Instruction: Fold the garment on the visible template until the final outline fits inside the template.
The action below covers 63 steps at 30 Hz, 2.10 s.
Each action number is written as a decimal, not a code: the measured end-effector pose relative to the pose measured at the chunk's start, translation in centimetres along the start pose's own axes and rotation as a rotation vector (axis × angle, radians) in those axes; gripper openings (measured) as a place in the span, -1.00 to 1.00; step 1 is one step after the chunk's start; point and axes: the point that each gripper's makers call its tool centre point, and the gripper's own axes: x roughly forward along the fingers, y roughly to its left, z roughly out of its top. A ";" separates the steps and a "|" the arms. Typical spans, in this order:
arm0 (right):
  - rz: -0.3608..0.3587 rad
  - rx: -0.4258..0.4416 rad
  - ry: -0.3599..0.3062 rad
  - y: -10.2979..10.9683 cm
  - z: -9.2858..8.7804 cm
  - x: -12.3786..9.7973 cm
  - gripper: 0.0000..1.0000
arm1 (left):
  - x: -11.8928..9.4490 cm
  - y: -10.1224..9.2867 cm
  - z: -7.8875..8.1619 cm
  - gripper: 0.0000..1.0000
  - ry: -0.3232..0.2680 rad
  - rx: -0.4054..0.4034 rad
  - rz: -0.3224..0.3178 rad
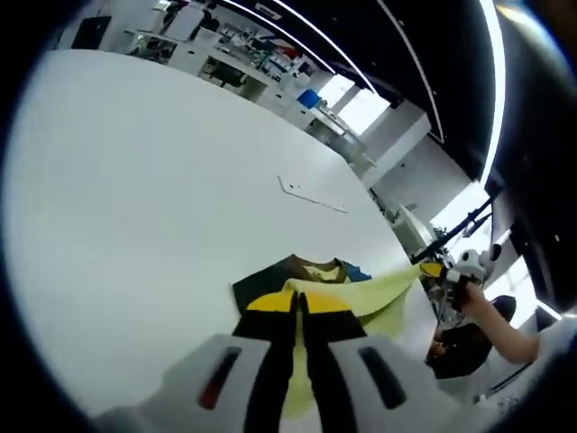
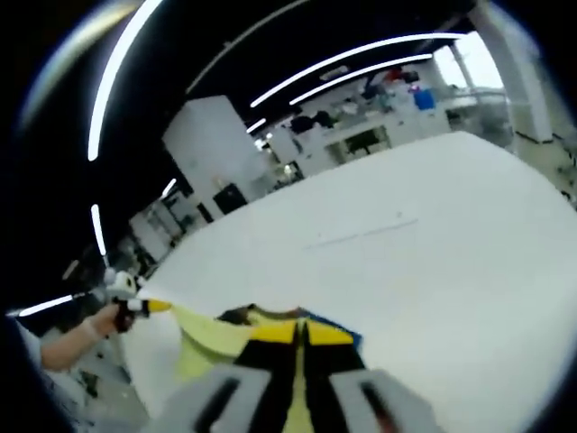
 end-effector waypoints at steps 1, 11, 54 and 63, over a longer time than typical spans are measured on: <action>0.003 -0.001 -0.001 -0.2 0.0 0.3 -1.00 | 0.2 0.3 0.0 -1.00 -0.005 -0.010 0.007; -0.009 0.016 0.018 -3.1 -1.4 4.1 -1.00 | 2.6 3.9 -0.8 -1.00 -0.024 -0.057 0.106; 0.024 -0.185 0.130 -5.1 -5.1 4.0 0.59 | 2.5 2.0 -4.1 0.45 0.082 0.407 -0.069; 0.102 -0.293 0.141 -3.2 -5.8 3.9 0.99 | 1.8 0.0 -6.7 0.98 0.152 0.483 -0.151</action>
